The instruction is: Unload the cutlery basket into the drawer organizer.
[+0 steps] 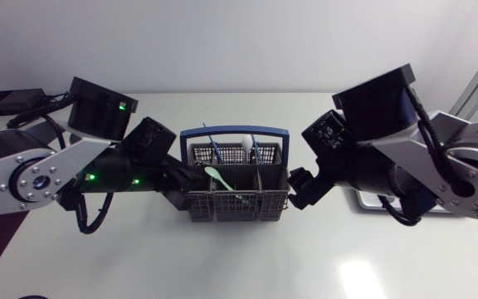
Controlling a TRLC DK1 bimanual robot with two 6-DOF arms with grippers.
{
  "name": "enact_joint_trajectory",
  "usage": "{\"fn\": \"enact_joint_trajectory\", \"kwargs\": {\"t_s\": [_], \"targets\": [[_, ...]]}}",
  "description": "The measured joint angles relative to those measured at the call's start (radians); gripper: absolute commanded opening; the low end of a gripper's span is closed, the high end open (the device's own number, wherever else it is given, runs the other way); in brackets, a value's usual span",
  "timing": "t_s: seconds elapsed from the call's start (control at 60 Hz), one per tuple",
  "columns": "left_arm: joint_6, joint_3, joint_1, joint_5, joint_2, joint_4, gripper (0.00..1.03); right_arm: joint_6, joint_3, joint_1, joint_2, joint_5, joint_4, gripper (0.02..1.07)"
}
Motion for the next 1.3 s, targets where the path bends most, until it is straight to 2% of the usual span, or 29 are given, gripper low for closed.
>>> {"fn": "enact_joint_trajectory", "kwargs": {"t_s": [0.167, 0.367, 1.167, 1.3], "targets": [[-0.144, 0.057, -0.018, 0.022, 0.089, -0.008, 0.47, 0.000, 0.000, 0.001, 0.000, 0.000, 0.003, 0.85], [-0.221, 0.084, 0.006, 0.027, 0.183, -0.013, 0.47, 0.000, 0.000, 0.001, 0.000, 0.000, 0.003, 0.85], [-0.309, 0.155, 0.014, 0.055, 0.325, 0.098, 0.46, 0.005, -0.005, 0.000, 0.000, 0.000, 0.030, 0.85], [-0.310, 0.164, 0.012, 0.055, 0.349, 0.108, 0.38, 0.007, -0.008, 0.000, 0.000, 0.000, 0.030, 0.85]]}}
